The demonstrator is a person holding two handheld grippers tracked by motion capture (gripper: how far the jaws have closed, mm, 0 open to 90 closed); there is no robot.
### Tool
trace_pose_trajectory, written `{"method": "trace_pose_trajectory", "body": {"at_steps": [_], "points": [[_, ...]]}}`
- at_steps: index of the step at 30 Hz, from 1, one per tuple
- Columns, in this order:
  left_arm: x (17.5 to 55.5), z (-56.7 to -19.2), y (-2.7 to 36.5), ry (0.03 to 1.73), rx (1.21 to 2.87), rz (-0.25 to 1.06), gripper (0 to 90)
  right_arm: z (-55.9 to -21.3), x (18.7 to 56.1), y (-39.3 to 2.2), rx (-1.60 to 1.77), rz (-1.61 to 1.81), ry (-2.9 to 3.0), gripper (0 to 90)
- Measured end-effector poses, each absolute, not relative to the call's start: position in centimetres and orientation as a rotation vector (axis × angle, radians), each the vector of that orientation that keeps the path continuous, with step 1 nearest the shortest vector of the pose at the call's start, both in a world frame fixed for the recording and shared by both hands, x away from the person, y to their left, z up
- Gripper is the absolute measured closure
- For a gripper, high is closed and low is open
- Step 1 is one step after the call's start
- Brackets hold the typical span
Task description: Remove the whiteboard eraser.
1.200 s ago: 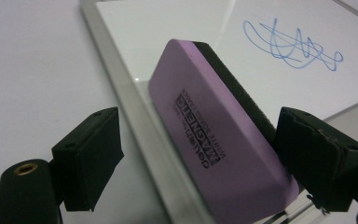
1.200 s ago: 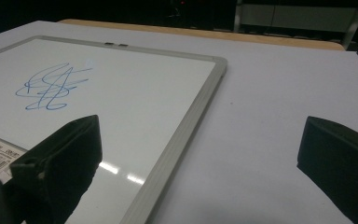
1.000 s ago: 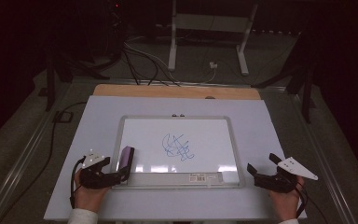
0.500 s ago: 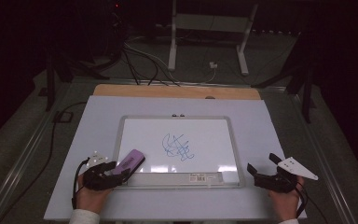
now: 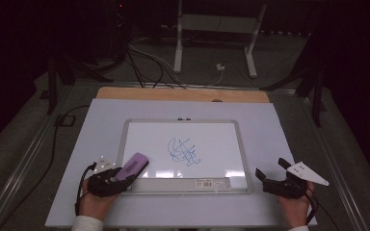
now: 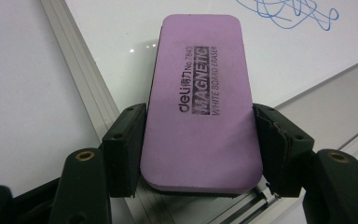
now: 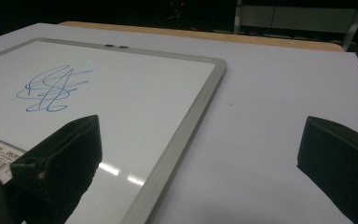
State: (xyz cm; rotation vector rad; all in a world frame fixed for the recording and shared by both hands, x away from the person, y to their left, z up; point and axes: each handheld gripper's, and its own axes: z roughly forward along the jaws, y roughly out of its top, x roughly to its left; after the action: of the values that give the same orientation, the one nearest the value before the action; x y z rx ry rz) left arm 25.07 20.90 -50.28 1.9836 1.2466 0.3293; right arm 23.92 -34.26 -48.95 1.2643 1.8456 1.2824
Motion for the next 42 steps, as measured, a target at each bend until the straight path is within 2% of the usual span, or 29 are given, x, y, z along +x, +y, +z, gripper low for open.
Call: {"method": "trace_pose_trajectory", "body": {"at_steps": [42], "points": [[25.7,-46.9,21.1,1.189,1.906,0.465,41.6,-49.0,23.9,-34.4,1.266,1.289,1.840,0.0]]}}
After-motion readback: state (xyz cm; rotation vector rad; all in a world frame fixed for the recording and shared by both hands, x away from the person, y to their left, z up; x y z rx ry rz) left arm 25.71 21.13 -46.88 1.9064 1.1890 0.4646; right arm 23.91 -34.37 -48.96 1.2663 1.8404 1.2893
